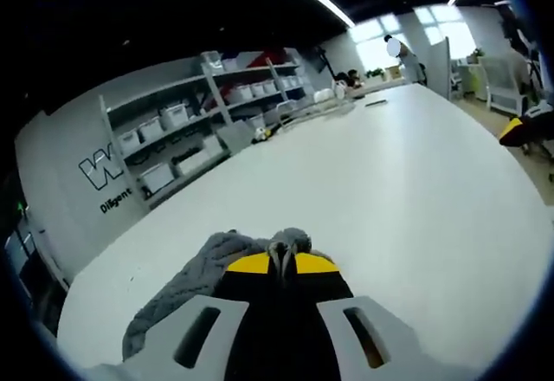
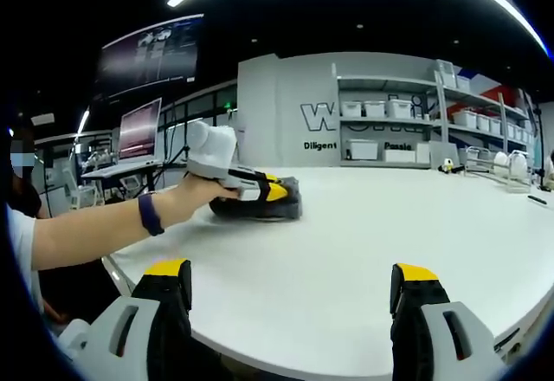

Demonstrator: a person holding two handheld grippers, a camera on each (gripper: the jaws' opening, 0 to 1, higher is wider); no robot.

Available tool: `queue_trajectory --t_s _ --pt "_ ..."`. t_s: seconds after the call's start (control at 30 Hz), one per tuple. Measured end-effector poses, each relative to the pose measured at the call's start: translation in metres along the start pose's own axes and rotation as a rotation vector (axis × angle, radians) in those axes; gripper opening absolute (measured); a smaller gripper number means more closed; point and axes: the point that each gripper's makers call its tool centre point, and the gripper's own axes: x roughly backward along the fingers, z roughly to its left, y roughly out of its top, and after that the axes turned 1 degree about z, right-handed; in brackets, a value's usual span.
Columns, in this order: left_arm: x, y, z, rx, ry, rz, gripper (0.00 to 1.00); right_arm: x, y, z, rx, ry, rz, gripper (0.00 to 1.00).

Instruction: Open the folded towel by lifting each exposed corner and separating the folded layers until the towel lies flat within the target outline without major curled edges

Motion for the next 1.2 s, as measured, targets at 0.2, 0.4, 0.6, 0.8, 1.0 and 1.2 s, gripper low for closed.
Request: queue_trajectory --t_s 0.2,0.4,0.6,0.8,1.0,1.2 --pt "0.003 0.005 0.003 0.01 0.002 -0.012 0.04 0.0 0.0 -0.001 0.0 -0.002 0.002 0.97" --pt "0.006 0.009 0.006 0.017 0.004 -0.022 0.04 -0.001 0.0 0.001 0.004 0.003 0.004 0.97" --pt "0.012 0.015 0.01 0.029 0.012 -0.038 0.04 -0.001 -0.001 0.001 0.004 0.0 0.004 0.97" --pt "0.018 0.023 0.017 0.048 0.022 -0.06 0.04 -0.002 -0.001 0.002 0.005 0.003 0.007 0.97" --pt "0.022 0.026 0.021 0.056 0.03 -0.072 0.04 -0.003 -0.001 0.002 0.006 0.005 0.007 0.97" --pt "0.026 0.03 0.026 0.057 0.04 -0.085 0.04 -0.003 0.0 0.001 0.005 0.002 0.008 0.97"
